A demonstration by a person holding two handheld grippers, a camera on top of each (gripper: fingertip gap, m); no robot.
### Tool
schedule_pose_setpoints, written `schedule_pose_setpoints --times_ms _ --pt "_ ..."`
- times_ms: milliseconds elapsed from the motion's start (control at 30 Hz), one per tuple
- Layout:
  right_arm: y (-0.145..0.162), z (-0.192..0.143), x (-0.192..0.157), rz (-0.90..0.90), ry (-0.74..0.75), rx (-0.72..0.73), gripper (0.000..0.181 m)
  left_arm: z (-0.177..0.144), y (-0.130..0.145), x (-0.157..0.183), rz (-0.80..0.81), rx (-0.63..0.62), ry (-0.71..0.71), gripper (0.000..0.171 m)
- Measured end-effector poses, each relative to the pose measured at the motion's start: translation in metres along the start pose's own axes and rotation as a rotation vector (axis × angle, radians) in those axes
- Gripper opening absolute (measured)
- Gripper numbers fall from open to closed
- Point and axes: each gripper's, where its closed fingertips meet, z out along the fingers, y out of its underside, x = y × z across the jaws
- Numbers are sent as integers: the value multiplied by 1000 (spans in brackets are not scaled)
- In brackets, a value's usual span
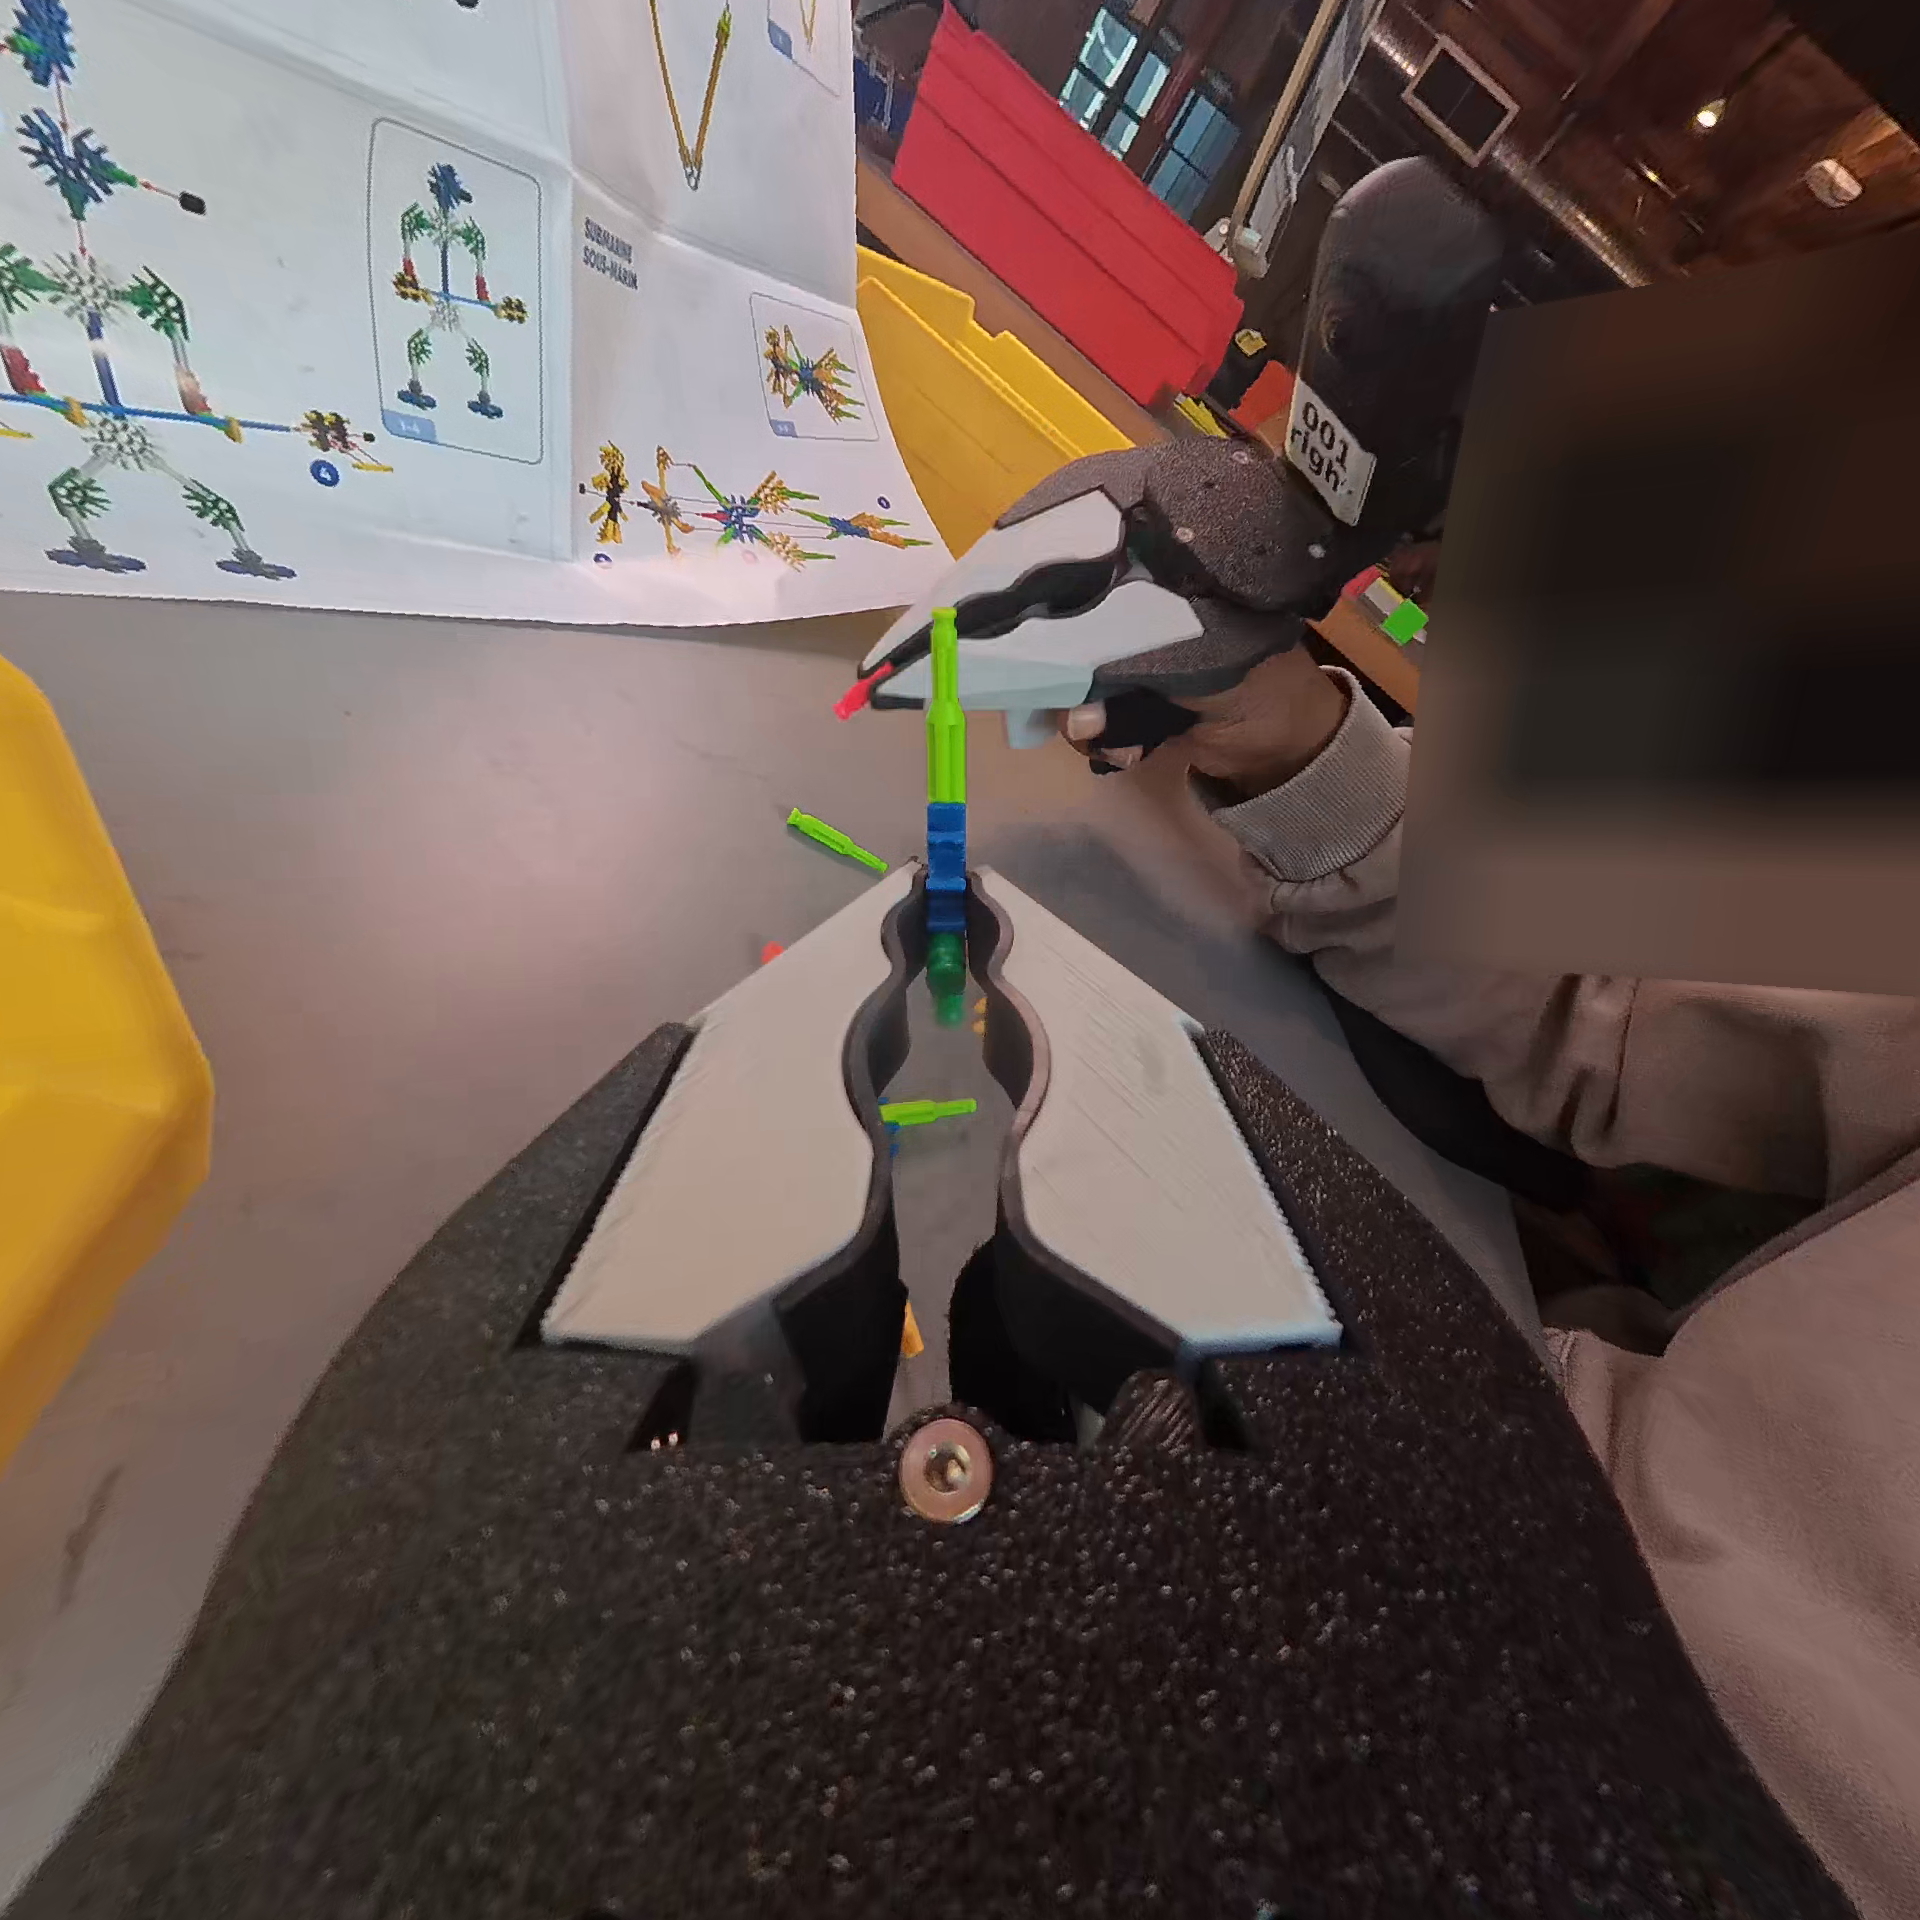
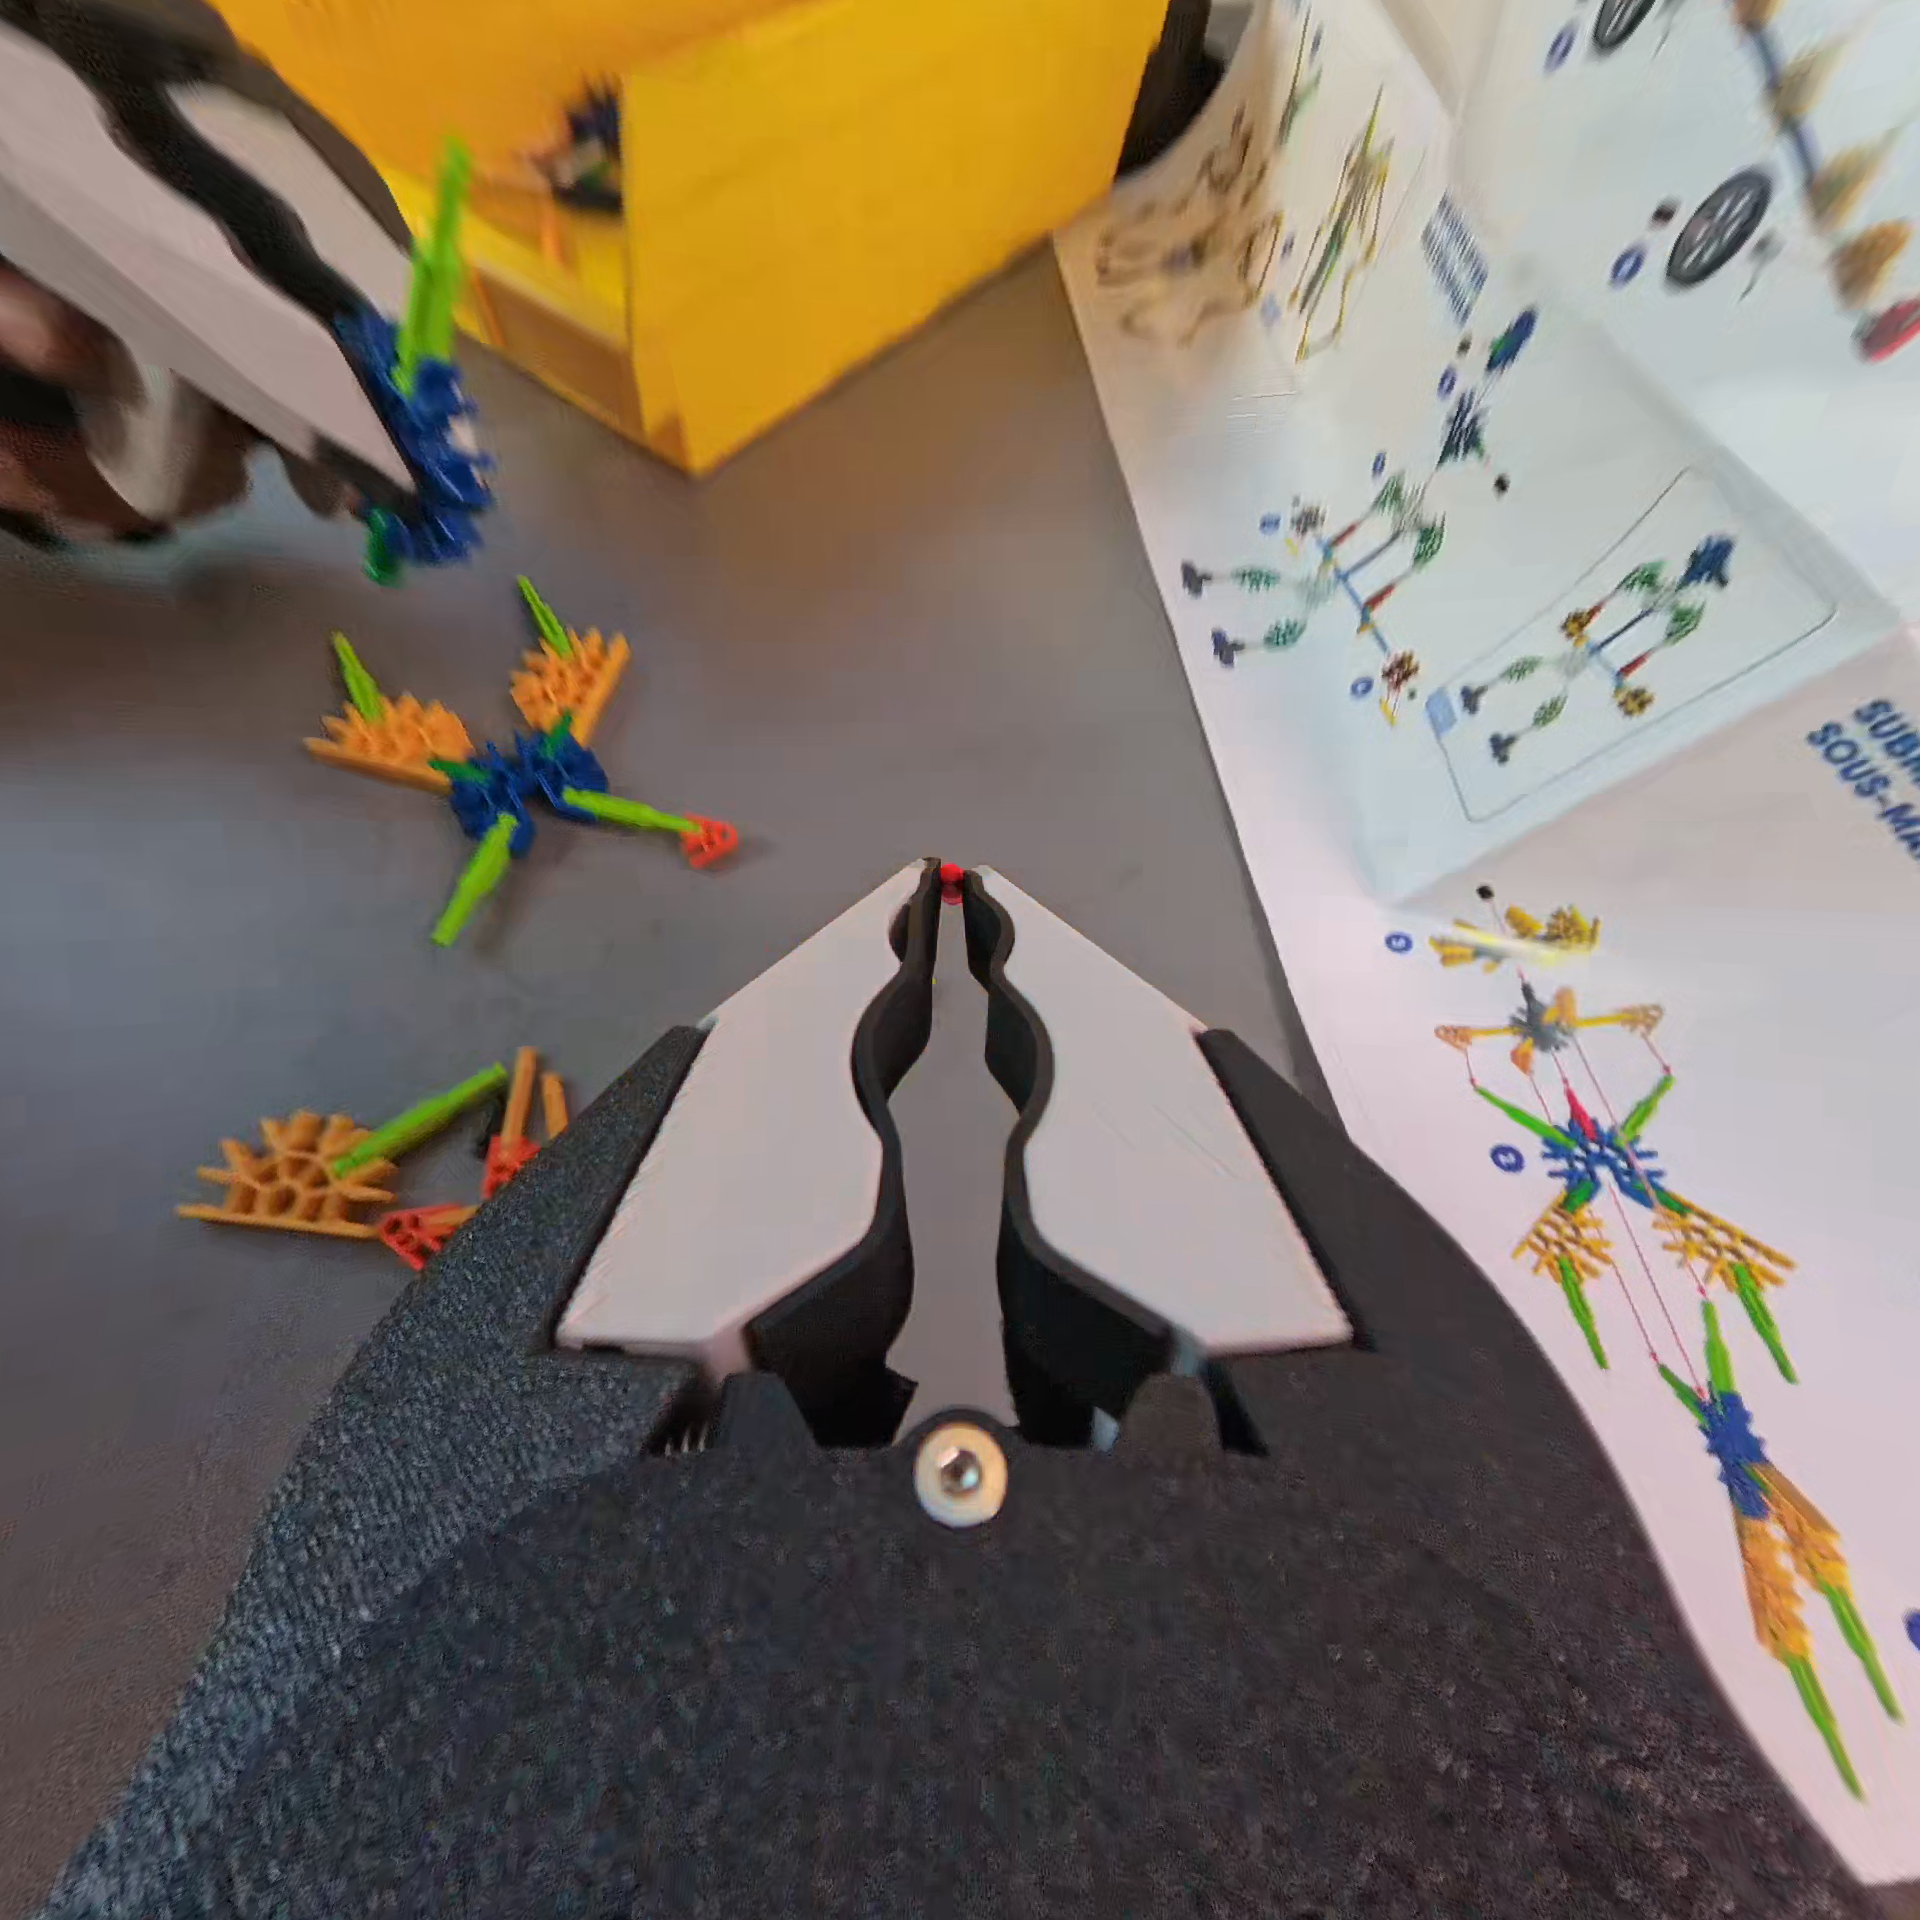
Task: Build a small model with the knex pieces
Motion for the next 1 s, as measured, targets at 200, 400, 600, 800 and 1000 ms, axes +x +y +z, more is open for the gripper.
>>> schedule_pose_setpoints --times_ms 200,400,600,800,1000 --pt "48 19 17 -117 130 -223 3 1 5 -4 -20 -18 -3 6" --pt "52 18 18 -65 107 -229 13 3 8 -4 -28 -34 1 6" --pt "-12 -3 3 7 10 84 19 5 12 0 7 -67 7 6" --pt "-53 -14 -90 72 -472 246 23 14 32 32 140 -201 124 5" --pt "-35 -11 -126 -49 -595 149 7 18 58 45 228 -351 155 5"
